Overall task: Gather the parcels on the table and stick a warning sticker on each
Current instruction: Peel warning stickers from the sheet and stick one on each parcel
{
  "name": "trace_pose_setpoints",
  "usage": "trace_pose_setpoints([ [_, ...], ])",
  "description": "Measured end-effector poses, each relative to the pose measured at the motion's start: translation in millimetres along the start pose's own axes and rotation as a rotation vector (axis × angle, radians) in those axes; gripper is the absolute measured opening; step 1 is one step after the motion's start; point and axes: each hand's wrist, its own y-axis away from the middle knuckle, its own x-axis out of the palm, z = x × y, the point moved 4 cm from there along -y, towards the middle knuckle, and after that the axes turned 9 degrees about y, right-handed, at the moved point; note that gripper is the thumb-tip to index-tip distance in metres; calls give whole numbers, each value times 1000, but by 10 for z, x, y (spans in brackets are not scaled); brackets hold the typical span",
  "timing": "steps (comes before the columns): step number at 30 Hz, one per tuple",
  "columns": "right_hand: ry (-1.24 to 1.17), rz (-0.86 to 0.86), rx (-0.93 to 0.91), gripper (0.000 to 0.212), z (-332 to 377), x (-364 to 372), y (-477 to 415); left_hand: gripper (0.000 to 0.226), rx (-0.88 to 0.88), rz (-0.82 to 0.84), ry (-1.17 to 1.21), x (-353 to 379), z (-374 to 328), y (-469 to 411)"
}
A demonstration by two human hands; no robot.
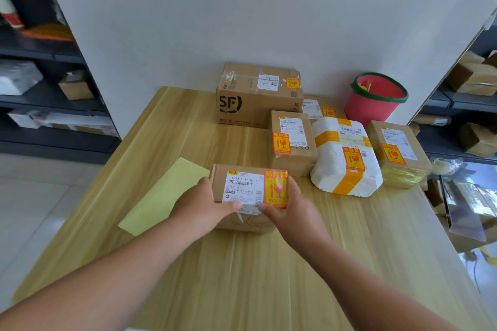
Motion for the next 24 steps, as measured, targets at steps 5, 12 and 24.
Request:
trace_pose_setpoints([
  [5, -45, -7, -34, 76, 352, -146, -468, 49, 83, -50, 90, -377, -143, -447],
  [12, -92, -55, -83, 62, 713, -340, -1268, 49, 181, -36, 222, -845, -378, -1298],
  [24, -139, 48, -1, 64, 556, -152, -2579, 45, 207, -4, 178, -786, -685, -2646],
])
